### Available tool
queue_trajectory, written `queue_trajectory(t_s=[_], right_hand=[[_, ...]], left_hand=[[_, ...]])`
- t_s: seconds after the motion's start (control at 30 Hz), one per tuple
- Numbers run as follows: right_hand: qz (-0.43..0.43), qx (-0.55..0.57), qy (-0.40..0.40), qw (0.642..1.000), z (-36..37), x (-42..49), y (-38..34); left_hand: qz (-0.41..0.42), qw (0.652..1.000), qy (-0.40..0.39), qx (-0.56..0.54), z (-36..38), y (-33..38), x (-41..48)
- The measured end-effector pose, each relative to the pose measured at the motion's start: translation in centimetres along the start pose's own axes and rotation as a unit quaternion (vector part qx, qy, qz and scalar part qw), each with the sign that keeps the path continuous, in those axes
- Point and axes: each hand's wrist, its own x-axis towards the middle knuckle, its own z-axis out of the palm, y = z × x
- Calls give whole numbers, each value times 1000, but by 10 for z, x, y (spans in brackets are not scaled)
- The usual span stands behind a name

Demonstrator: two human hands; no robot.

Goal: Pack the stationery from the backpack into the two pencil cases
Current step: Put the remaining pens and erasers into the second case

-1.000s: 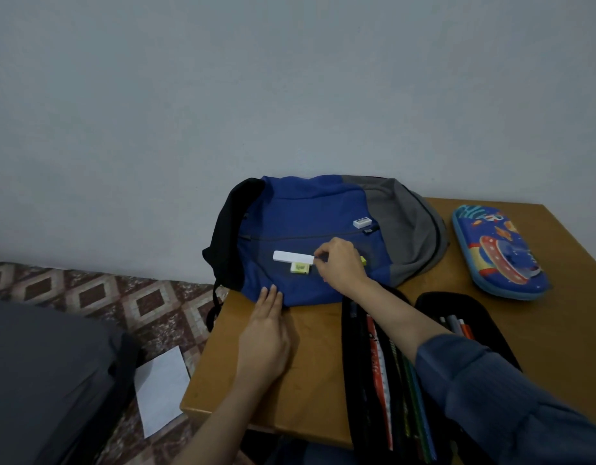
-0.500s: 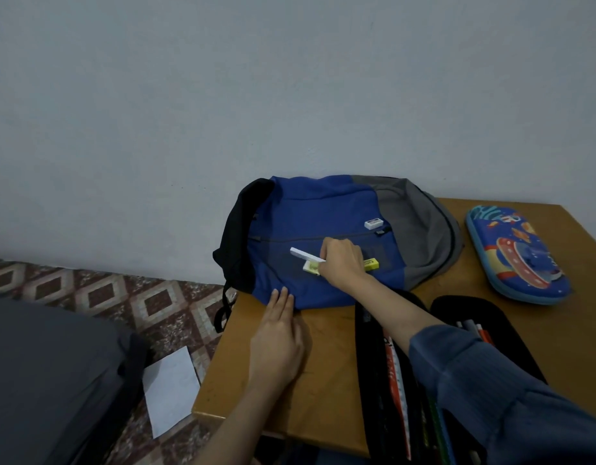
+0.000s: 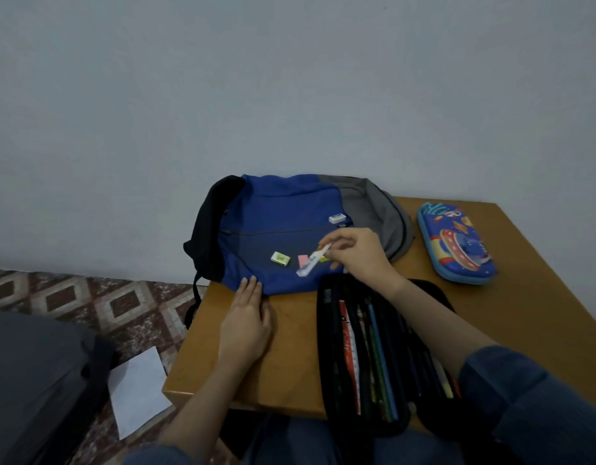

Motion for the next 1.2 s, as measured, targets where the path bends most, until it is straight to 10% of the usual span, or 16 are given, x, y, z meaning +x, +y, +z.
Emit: queue_trajectory(t_s=[0.2,0.83,1.2], right_hand=[[69,118,14,991,-26,-44,20],[113,54,-12,992,-29,-78,31],[-13,-290,-182,939,-15,-99,25]], left_hand=[[115,989,71,-54,-1,12,-20],[3,990,-136,29,-13,111,-60],[-45,982,-165,-75,-24,99,-57]])
